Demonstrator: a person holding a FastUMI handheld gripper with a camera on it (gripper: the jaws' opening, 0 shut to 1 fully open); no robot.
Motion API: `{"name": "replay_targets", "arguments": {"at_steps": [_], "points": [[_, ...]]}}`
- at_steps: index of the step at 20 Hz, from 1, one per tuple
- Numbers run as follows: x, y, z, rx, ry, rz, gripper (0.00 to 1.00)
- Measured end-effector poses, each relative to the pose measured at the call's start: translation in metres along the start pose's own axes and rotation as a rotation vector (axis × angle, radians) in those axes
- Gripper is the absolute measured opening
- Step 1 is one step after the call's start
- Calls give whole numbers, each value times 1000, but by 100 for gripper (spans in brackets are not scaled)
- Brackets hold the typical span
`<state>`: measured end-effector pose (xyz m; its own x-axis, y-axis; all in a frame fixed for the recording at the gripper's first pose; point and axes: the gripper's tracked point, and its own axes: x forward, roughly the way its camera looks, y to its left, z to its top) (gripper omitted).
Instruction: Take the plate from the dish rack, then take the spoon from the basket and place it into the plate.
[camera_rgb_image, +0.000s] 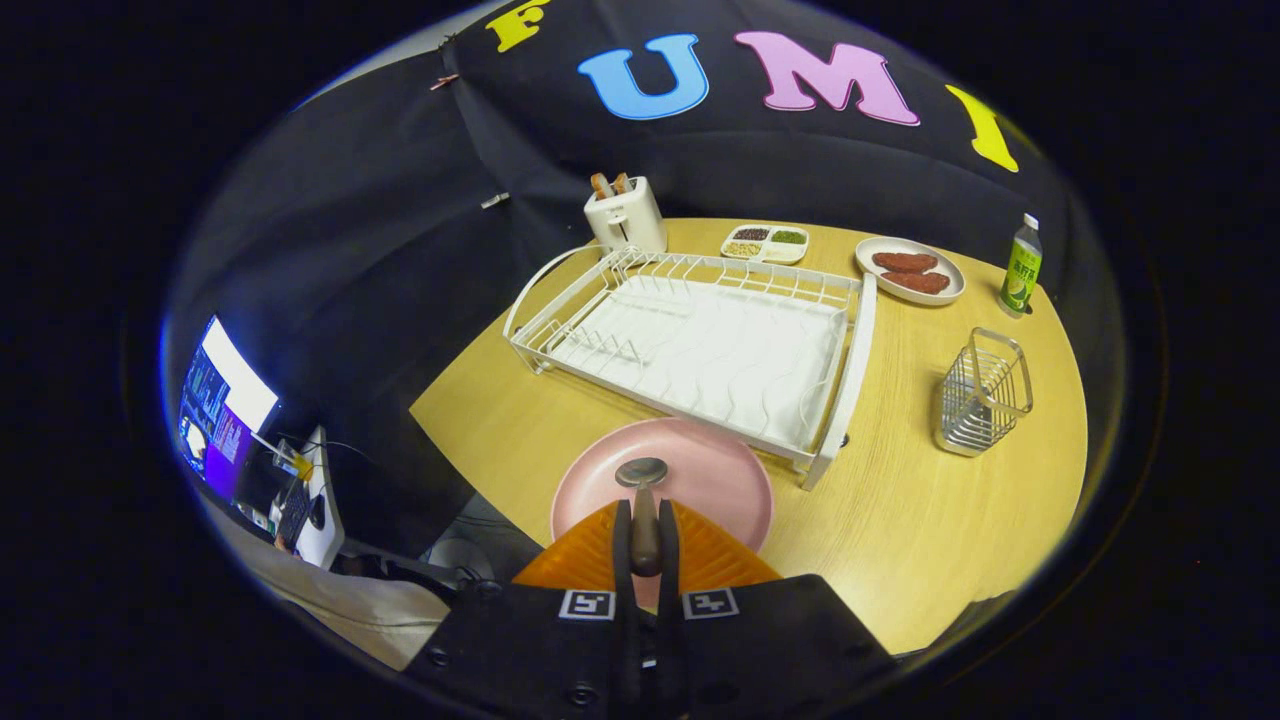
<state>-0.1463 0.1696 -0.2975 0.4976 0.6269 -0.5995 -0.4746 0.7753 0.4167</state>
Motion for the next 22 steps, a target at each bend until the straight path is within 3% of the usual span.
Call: {"name": "replay_targets", "arguments": {"at_steps": [9,13,16,20,22], "points": [[26,-4,-22,-98,86,71,14],[29,-19,-31,-149,127,46,19],[28,-40,-34,-184,138,-30,25],[23,-51,-23,-196,121,-79,47],[21,-48,-21,-190,120,-76,71]]}}
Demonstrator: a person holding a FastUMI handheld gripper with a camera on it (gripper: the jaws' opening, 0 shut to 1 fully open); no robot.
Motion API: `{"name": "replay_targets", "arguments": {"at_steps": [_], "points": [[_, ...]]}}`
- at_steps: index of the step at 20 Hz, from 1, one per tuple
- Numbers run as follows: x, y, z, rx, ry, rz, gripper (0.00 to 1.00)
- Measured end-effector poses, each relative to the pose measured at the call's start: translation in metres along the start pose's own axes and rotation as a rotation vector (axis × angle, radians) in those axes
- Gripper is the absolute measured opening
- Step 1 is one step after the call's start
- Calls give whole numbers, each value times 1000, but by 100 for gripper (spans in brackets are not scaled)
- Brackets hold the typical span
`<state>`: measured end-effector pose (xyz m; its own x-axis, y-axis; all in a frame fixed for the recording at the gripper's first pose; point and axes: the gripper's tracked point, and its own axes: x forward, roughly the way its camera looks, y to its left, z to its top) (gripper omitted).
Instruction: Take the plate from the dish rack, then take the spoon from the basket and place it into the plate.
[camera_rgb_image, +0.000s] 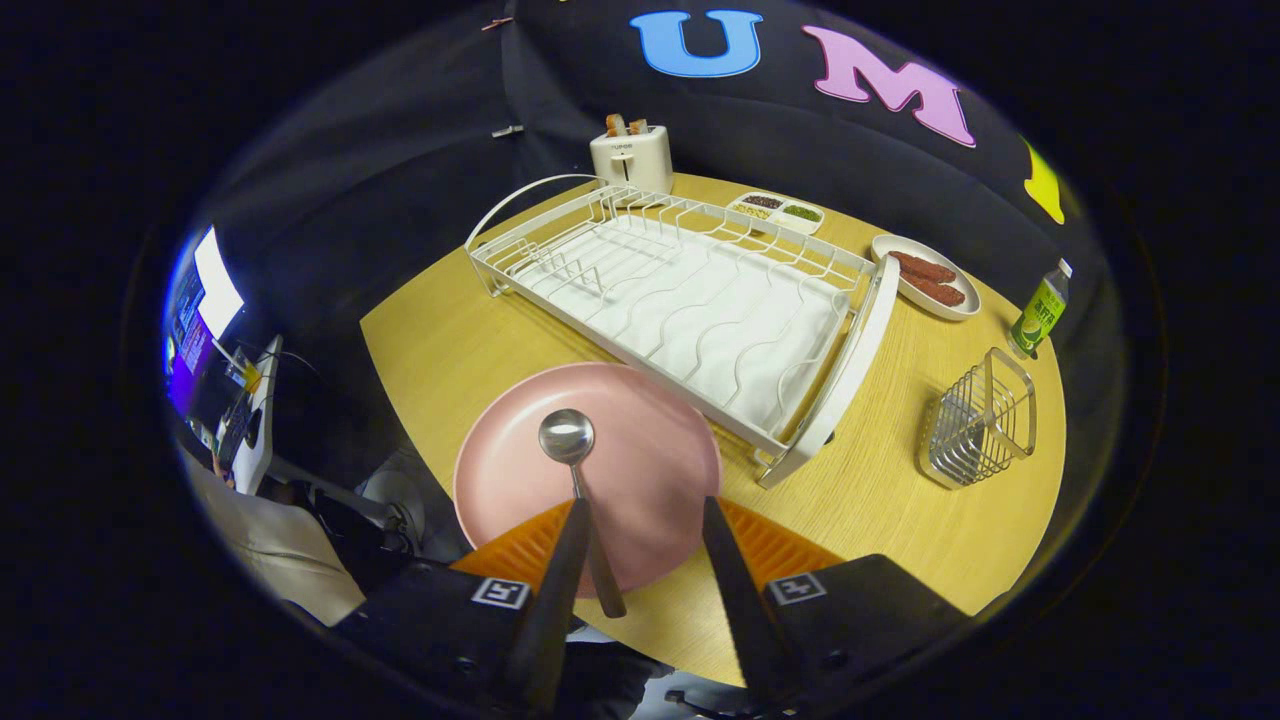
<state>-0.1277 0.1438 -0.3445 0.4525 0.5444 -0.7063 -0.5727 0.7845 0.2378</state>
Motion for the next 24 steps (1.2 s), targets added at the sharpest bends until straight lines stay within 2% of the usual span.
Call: {"name": "replay_targets", "arguments": {"at_steps": [1,2,5,9,14,17,20,24], "points": [[-2,0,2,-6,-3,-2,88],[-5,2,7,-11,-12,1,91],[-19,14,26,-9,-80,18,89],[-66,10,93,-13,-278,-27,91],[-152,-30,178,-77,-545,-201,92],[-202,-54,213,-110,-673,-303,96],[-242,-67,232,-111,-769,-351,96],[-279,-86,236,-91,-839,-357,96]]}}
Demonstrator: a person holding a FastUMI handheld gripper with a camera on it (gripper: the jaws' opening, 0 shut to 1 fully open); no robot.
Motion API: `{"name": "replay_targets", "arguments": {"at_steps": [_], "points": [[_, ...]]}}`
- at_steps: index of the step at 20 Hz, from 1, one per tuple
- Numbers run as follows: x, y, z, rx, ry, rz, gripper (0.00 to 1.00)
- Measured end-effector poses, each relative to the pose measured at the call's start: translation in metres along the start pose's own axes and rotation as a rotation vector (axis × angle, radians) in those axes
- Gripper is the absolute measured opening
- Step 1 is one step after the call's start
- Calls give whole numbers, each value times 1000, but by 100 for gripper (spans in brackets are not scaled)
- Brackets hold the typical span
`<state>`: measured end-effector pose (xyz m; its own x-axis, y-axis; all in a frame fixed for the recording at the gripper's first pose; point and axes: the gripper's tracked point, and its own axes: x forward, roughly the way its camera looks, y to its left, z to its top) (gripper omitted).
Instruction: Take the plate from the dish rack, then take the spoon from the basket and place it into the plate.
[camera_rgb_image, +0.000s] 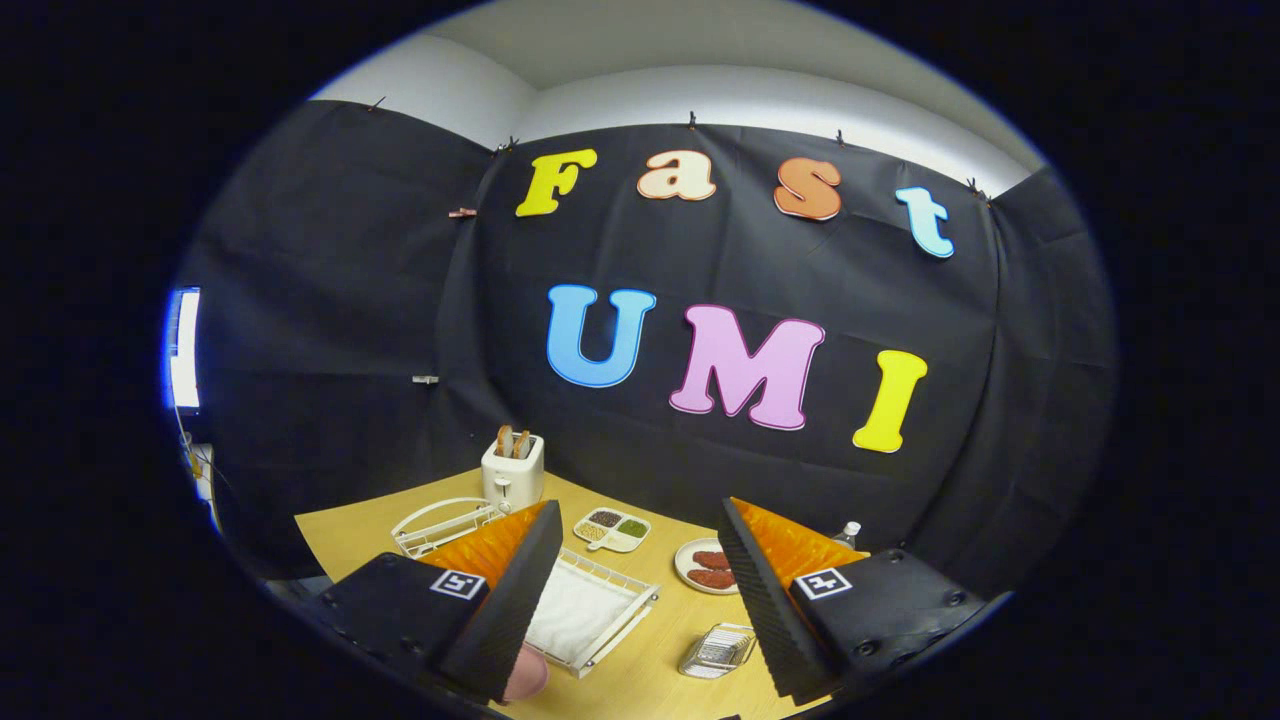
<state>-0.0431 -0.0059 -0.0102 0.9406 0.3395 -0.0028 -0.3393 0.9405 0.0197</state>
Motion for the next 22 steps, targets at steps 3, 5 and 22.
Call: {"name": "replay_targets", "arguments": {"at_steps": [3,5,22], "points": [[-14,-22,5,3,-21,12,96],[-23,-40,6,-14,-38,14,96],[-50,-77,-23,-15,-71,124,96]]}}
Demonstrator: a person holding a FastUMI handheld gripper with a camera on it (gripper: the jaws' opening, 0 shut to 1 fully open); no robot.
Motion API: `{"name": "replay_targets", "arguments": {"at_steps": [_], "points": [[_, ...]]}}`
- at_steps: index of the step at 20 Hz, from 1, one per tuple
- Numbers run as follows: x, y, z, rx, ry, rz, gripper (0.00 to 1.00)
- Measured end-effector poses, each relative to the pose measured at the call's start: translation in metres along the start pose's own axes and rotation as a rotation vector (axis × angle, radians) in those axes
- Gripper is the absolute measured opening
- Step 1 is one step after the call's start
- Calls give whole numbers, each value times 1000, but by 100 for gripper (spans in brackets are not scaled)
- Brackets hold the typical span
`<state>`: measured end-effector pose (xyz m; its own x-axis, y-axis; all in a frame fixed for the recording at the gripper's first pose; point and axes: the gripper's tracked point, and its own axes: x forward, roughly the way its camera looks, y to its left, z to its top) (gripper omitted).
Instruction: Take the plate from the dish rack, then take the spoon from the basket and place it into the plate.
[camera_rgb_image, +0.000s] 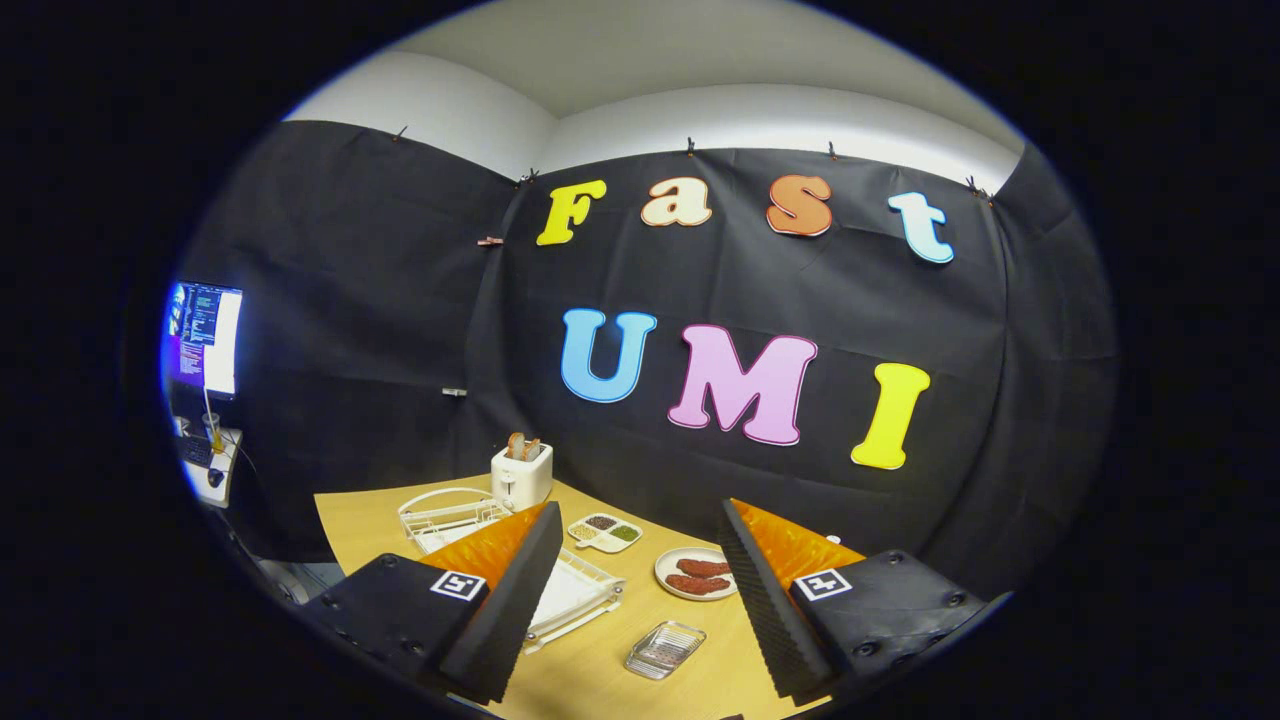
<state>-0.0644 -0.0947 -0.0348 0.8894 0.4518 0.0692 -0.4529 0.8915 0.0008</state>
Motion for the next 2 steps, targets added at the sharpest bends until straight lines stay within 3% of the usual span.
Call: {"name": "replay_targets", "arguments": {"at_steps": [2], "points": [[-2,1,-3,3,9,2,96]]}}
